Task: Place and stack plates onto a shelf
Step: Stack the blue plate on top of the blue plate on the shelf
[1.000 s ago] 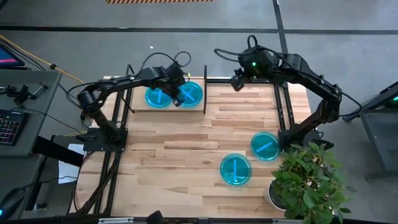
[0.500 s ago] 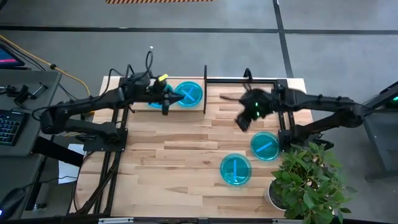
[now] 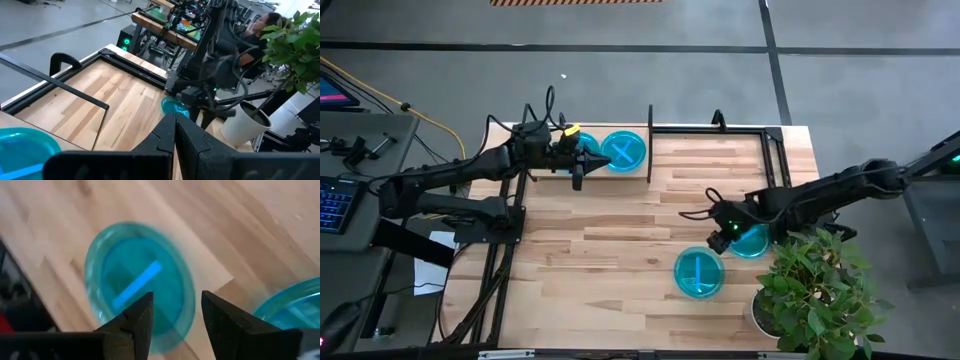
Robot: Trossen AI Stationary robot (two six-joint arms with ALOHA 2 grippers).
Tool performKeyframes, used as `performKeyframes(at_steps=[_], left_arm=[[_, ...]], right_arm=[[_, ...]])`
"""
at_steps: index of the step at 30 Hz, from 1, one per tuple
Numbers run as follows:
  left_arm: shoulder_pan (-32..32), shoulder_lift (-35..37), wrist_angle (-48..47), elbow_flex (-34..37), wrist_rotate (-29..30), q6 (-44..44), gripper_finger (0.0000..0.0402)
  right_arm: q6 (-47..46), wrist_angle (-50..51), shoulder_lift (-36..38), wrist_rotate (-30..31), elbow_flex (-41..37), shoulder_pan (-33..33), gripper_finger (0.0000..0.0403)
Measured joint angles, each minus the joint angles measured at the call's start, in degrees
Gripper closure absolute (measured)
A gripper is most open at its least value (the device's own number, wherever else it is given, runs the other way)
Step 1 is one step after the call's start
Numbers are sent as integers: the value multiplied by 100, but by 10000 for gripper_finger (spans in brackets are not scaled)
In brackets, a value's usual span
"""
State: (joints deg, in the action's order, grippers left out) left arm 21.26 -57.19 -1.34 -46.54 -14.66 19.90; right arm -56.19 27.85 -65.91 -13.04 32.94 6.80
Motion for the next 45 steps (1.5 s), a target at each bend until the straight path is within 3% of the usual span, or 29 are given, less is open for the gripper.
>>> performKeyframes(at_steps=[6, 11, 29, 32, 37, 45], left_arm=[[2, -2, 19, 0, 4, 55, 401], [2, -2, 52, 0, 16, 101, 401], [3, -2, 79, 0, 31, 205, 401], [2, -2, 67, 0, 68, 204, 401], [12, -4, -91, 0, 341, 203, 401], [15, -7, -94, 0, 352, 81, 401]], right_arm=[[-838, -1108, 0, 592, -557, 313, 253], [-956, -1142, -96, 1007, -627, 542, 253], [-672, -1914, -1333, 1162, -607, 960, 257], [-653, -1825, -1344, 1242, -602, 1014, 284], [-832, -1639, -1349, 1305, -605, 1008, 388], [-921, -1794, -1155, 970, -637, 982, 400]])
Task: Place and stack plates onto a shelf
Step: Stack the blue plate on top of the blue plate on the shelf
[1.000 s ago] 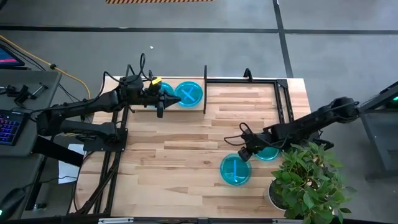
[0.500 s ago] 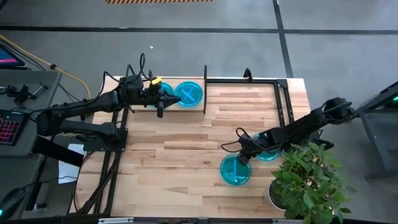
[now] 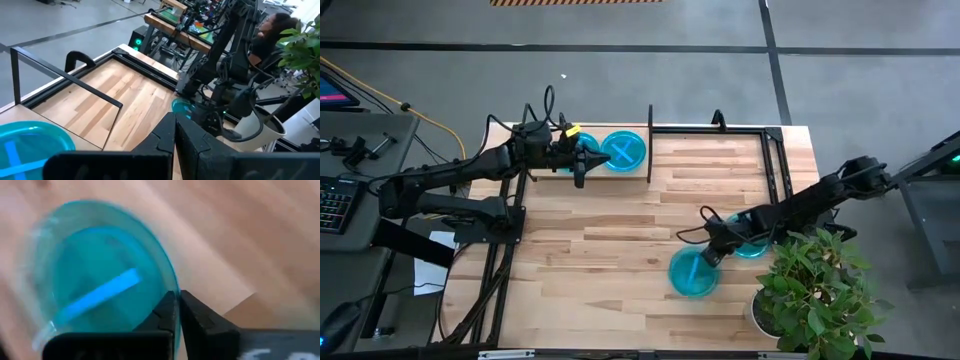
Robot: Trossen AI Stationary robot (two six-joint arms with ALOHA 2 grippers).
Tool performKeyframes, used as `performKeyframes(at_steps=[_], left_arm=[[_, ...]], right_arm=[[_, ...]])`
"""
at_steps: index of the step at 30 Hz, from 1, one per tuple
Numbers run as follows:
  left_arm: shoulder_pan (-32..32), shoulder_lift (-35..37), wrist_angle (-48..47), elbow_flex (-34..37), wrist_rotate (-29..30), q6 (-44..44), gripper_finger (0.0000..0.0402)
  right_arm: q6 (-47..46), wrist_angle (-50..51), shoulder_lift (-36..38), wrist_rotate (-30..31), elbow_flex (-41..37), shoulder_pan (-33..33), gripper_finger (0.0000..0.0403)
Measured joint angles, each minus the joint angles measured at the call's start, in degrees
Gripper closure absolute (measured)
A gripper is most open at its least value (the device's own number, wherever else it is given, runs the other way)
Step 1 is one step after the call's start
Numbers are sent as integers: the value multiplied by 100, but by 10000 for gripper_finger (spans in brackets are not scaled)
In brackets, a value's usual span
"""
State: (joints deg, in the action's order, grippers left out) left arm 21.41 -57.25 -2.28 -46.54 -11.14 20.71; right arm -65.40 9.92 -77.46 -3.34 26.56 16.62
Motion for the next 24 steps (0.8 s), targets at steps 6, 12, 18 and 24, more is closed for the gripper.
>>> performKeyframes(at_steps=[6, 12, 18, 24], left_arm=[[0, 0, -1, 0, 0, -89, 401], [0, 2, -2, 0, -4, -86, 401], [0, 2, 108, 0, -16, 108, 401], [0, 232, 1052, -4, -44, 308, 401]], right_arm=[[462, -757, 519, -614, 0, -194, 403], [637, -1236, 765, -827, 0, -396, 403], [535, -2351, 768, -892, 5, -665, 403], [963, -2242, 762, -539, 651, -1174, 403]])
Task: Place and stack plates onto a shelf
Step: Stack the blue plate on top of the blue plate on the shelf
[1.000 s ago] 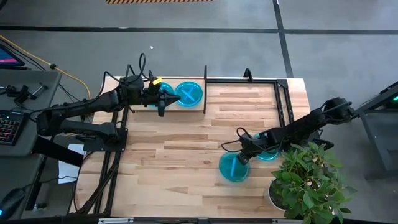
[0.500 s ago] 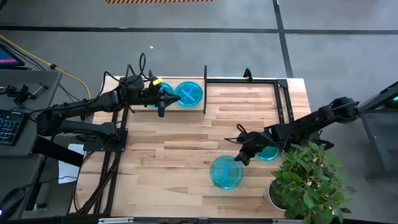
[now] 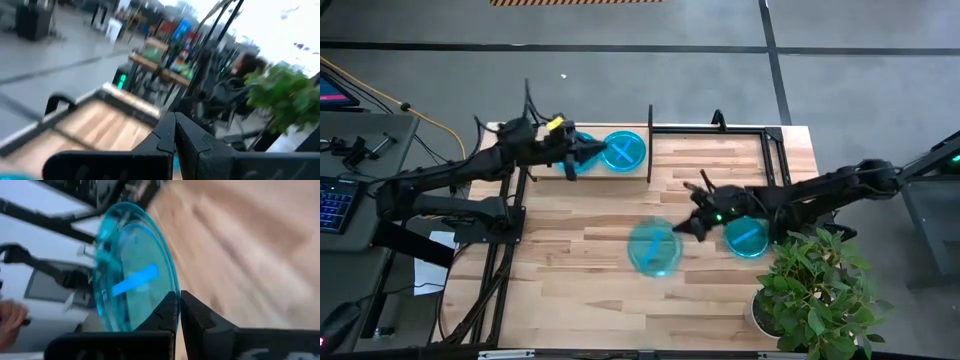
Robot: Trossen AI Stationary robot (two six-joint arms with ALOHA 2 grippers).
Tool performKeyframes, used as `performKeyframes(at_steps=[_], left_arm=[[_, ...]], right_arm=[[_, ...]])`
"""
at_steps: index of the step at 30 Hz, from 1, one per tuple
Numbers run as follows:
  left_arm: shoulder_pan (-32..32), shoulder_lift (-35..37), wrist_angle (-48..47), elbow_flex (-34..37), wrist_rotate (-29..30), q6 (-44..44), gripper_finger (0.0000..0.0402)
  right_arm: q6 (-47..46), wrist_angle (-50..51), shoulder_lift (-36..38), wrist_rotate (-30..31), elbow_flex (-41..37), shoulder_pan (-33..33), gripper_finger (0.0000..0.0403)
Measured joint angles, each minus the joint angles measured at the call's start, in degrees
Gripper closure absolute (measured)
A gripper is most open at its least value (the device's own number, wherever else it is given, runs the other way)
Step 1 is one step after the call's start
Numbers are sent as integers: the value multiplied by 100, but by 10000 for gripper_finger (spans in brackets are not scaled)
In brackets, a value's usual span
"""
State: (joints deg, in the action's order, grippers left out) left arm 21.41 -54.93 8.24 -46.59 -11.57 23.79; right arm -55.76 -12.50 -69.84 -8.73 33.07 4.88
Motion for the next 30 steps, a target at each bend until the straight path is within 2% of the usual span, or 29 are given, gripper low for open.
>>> performKeyframes(at_steps=[7, 12, 15, 19, 25, 30], left_arm=[[0, 474, 710, -2, 7, -33, 401], [0, 826, 753, -2, 9, -37, 401], [0, 981, 752, -2, 11, -101, 401], [0, 1084, 747, -2, 14, -142, 401], [0, 1106, 519, 0, 15, -136, 401], [0, 1103, 491, 0, 30, -139, 401]], right_arm=[[526, 500, -623, 961, 1223, -700, 403], [899, 1009, -957, 1133, 2140, -1078, 403], [1326, 1956, -870, 1214, 2744, -1400, 403], [1843, 3419, -603, 1768, 3454, -1969, 403], [1936, 4493, 142, 2500, 3491, -2800, 403], [1476, 4971, 677, 2665, 2898, -3173, 403]])
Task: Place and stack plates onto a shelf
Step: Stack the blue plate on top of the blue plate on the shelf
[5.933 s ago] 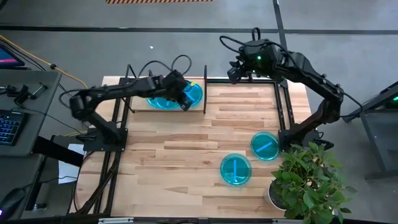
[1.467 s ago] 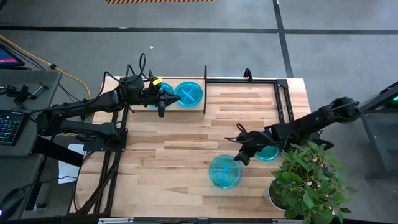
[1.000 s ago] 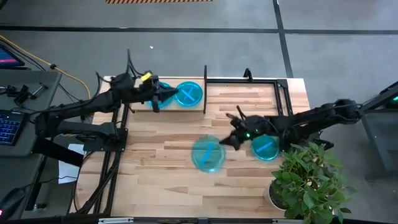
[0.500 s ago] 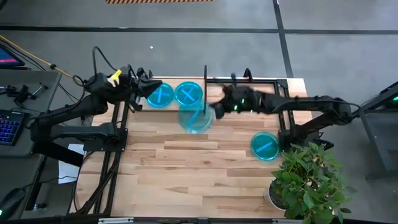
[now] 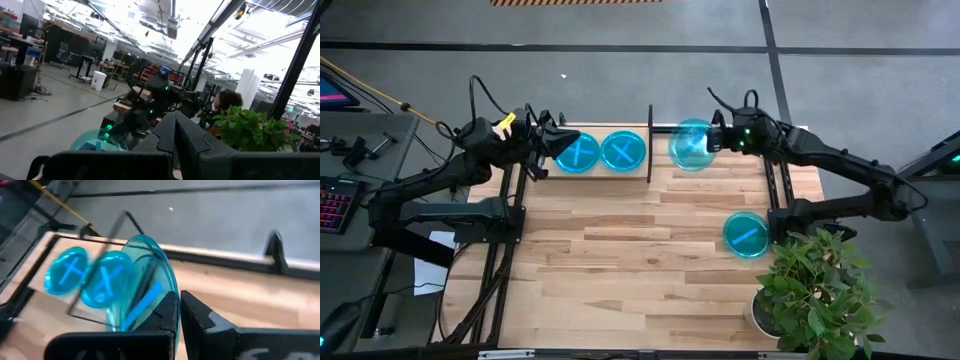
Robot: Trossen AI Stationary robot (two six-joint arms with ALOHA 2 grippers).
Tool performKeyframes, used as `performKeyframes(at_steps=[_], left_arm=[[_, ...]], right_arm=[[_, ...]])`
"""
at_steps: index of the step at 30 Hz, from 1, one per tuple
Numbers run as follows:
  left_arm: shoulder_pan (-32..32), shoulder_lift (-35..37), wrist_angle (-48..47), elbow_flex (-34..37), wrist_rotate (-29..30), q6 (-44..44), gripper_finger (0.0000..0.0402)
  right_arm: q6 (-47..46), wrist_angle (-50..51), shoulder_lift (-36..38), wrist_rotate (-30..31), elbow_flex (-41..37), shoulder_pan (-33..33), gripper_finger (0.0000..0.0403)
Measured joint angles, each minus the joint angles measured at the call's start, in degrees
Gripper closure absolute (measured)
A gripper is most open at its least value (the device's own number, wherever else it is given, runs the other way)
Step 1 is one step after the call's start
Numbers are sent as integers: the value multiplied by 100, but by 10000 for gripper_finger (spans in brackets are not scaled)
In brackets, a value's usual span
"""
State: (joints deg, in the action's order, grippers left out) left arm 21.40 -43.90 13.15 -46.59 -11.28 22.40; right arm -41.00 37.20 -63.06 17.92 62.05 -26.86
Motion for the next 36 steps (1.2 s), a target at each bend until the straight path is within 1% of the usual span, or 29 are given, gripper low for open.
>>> performKeyframes(at_steps=[3, 5, 10, 12, 14, 18, 24, 29, 36], left_arm=[[0, 0, 0, 0, 18, 0, 401], [0, 0, 2, 0, 16, 10, 401], [0, 0, 2, 0, 19, 102, 401], [-2, 0, 2, 0, 42, 145, 401], [0, 0, 4, 0, 125, 148, 401], [0, 0, 4, 0, 300, 148, 401], [0, 0, 4, 0, 309, 150, 402], [-1, 0, 4, 0, 315, 157, 401], [-2, 0, 9, 0, 320, 264, 401]], right_arm=[[-482, -219, 147, 12, -579, -110, 403], [-757, -681, 114, 49, -1032, -137, 403], [-1594, -2930, -266, 107, -2154, -129, 403], [-1926, -3681, -539, 163, -2424, -131, 403], [-2057, -4109, -835, 156, -2507, -132, 403], [-2071, -4255, -1455, 56, -2325, -110, 403], [-1990, -4806, -2192, -53, -1801, -98, 403], [-1724, -4773, -2838, -293, -1225, -98, 403], [-1706, -4777, -3619, -387, -503, -98, 403]])
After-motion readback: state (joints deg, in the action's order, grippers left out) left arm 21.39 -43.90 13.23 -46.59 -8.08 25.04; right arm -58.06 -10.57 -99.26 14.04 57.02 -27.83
